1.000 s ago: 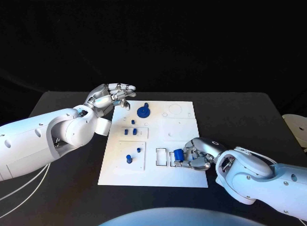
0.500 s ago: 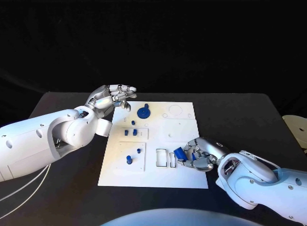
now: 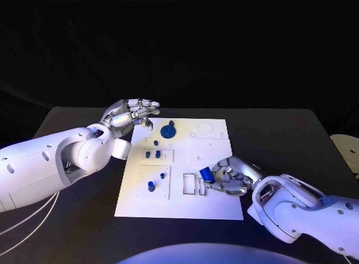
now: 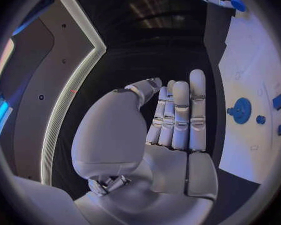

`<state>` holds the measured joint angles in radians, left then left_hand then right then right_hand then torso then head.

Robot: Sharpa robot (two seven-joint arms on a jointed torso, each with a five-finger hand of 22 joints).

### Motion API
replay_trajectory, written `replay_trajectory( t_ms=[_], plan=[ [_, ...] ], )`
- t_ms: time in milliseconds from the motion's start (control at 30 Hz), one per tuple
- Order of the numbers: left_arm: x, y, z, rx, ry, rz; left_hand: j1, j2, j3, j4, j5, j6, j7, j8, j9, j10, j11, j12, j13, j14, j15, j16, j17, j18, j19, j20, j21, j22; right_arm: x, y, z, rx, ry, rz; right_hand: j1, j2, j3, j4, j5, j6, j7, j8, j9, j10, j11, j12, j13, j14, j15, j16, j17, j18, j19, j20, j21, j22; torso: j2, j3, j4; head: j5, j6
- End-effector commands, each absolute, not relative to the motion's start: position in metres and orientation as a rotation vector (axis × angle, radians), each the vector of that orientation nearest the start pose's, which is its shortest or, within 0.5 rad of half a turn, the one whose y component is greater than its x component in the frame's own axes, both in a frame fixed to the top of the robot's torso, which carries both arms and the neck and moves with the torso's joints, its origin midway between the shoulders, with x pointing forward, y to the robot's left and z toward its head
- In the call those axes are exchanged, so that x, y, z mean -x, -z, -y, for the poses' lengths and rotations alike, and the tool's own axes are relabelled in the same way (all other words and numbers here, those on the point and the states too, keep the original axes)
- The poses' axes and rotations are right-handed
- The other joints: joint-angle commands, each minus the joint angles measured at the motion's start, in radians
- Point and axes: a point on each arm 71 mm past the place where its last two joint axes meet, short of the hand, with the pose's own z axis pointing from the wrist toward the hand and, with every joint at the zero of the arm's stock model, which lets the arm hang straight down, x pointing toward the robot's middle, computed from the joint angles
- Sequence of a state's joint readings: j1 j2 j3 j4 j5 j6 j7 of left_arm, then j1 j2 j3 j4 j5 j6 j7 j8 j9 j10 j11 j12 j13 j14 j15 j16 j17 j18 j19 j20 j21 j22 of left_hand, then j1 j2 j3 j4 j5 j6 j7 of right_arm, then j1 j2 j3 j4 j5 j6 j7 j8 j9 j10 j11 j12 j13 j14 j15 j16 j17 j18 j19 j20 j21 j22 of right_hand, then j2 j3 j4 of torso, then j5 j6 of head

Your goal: Assemble the parts on the task board

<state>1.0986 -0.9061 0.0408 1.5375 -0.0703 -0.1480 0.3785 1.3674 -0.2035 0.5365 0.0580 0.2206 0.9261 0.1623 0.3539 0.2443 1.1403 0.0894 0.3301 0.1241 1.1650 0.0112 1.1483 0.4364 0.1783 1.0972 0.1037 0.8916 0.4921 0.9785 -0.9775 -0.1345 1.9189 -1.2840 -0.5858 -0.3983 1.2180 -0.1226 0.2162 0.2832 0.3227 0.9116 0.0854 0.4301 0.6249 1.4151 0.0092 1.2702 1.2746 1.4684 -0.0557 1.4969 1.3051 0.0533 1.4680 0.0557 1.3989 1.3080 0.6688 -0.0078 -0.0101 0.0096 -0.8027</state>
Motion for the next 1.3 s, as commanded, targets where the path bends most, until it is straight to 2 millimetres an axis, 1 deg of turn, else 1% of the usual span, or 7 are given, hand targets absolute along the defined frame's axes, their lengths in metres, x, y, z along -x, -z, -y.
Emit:
replay_trajectory(
  t_ms=[33, 133, 467, 933, 1167, 1267, 1300],
  plan=[
    [-0.474, 0.193, -0.225, 1.081, 1.674, -1.493, -0.005, 0.005, -0.004, 0.002, 0.001, -0.004, 0.006, -0.003, -0.001, -0.003, 0.000, -0.005, 0.001, 0.008, 0.002, 0.006, -0.001, 0.006, 0.009, 0.000, -0.004, -0.001, -0.346, 0.267, 0.169, -0.343, -0.776, -1.971, 0.019, 0.017, 0.006, 0.006, -0.001, 0.020, -0.005, 0.005, 0.001, 0.003, -0.007, -0.002, 0.003, 0.054, -0.006, -0.002, 0.000, -0.010, 0.010, -0.007, -0.006, 0.173, 0.000, -0.0004, -0.0009, 0.003, -0.004],
    [-0.474, 0.193, -0.225, 1.081, 1.675, -1.493, -0.005, 0.005, -0.004, 0.002, 0.001, -0.004, 0.006, -0.003, -0.001, -0.003, 0.000, -0.005, 0.001, 0.008, 0.002, 0.006, -0.001, 0.006, 0.009, 0.000, -0.004, -0.001, -0.347, 0.271, 0.163, -0.328, -0.782, -2.014, -0.019, 0.016, 0.003, 0.008, -0.023, 0.035, -0.007, 0.009, 0.002, 0.002, -0.008, -0.006, 0.001, 0.052, -0.006, -0.006, -0.009, -0.007, 0.004, -0.007, -0.019, 0.168, 0.000, -0.0006, 0.0004, 0.002, -0.005],
    [-0.474, 0.193, -0.224, 1.080, 1.677, -1.494, -0.005, 0.005, -0.004, 0.002, 0.001, -0.004, 0.006, -0.003, -0.001, -0.003, 0.000, -0.005, 0.001, 0.008, 0.002, 0.006, -0.001, 0.006, 0.009, 0.000, -0.004, -0.001, -0.350, 0.277, 0.152, -0.312, -0.775, -2.064, -0.055, 0.010, -0.007, 0.009, -0.011, 0.045, -0.011, 0.013, 0.005, 0.003, -0.011, -0.009, 0.002, 0.052, -0.009, -0.006, -0.007, -0.007, 0.005, -0.009, -0.018, 0.170, 0.000, -0.0001, -0.0012, 0.006, -0.008],
    [-0.473, 0.193, -0.224, 1.080, 1.678, -1.495, -0.005, 0.005, -0.004, 0.002, 0.001, -0.004, 0.006, -0.003, -0.001, -0.003, 0.000, -0.005, 0.001, 0.008, 0.002, 0.006, -0.001, 0.006, 0.009, 0.000, -0.004, -0.001, -0.353, 0.278, 0.142, -0.300, -0.783, -2.051, -0.092, 0.012, -0.019, 0.009, -0.024, 0.057, -0.015, 0.016, 0.007, 0.004, -0.015, -0.015, -0.001, 0.053, -0.012, -0.006, -0.004, -0.008, 0.007, -0.011, -0.017, 0.172, 0.000, 0.0003, -0.0012, 0.012, -0.008],
    [-0.473, 0.193, -0.224, 1.080, 1.678, -1.496, -0.005, 0.005, -0.004, 0.002, 0.001, -0.004, 0.006, -0.003, -0.001, -0.003, 0.000, -0.005, 0.001, 0.008, 0.002, 0.006, -0.001, 0.006, 0.009, 0.000, -0.004, -0.001, -0.353, 0.279, 0.140, -0.289, -0.784, -2.058, -0.123, 0.002, -0.040, 0.009, -0.024, 0.059, -0.017, 0.017, 0.010, 0.004, -0.016, -0.020, -0.004, 0.053, -0.014, -0.007, -0.004, -0.007, 0.007, -0.013, -0.019, 0.172, 0.000, 0.0000, -0.0015, 0.014, -0.009],
    [-0.473, 0.193, -0.224, 1.080, 1.677, -1.496, -0.005, 0.005, -0.004, 0.002, 0.001, -0.004, 0.006, -0.003, -0.001, -0.003, 0.000, -0.005, 0.001, 0.008, 0.002, 0.006, -0.001, 0.006, 0.009, 0.000, -0.004, -0.001, -0.353, 0.279, 0.140, -0.285, -0.782, -2.060, -0.134, 0.000, -0.049, 0.009, -0.031, 0.059, -0.018, 0.018, 0.011, 0.004, -0.017, -0.021, -0.004, 0.053, -0.014, -0.007, -0.005, -0.007, 0.007, -0.014, -0.020, 0.172, 0.000, 0.0000, -0.0009, 0.015, -0.010],
    [-0.473, 0.193, -0.225, 1.080, 1.677, -1.496, -0.005, 0.005, -0.004, 0.002, 0.001, -0.004, 0.006, -0.003, -0.001, -0.003, 0.000, -0.005, 0.001, 0.008, 0.002, 0.006, -0.001, 0.006, 0.009, 0.000, -0.004, -0.001, -0.354, 0.279, 0.140, -0.284, -0.781, -2.059, -0.151, 0.001, -0.064, 0.009, -0.061, 0.059, -0.019, 0.019, 0.013, 0.003, -0.017, -0.026, -0.007, 0.052, -0.015, -0.008, -0.007, -0.007, 0.006, -0.014, -0.022, 0.171, 0.000, 0.0000, -0.0011, 0.015, -0.010]
  ],
)
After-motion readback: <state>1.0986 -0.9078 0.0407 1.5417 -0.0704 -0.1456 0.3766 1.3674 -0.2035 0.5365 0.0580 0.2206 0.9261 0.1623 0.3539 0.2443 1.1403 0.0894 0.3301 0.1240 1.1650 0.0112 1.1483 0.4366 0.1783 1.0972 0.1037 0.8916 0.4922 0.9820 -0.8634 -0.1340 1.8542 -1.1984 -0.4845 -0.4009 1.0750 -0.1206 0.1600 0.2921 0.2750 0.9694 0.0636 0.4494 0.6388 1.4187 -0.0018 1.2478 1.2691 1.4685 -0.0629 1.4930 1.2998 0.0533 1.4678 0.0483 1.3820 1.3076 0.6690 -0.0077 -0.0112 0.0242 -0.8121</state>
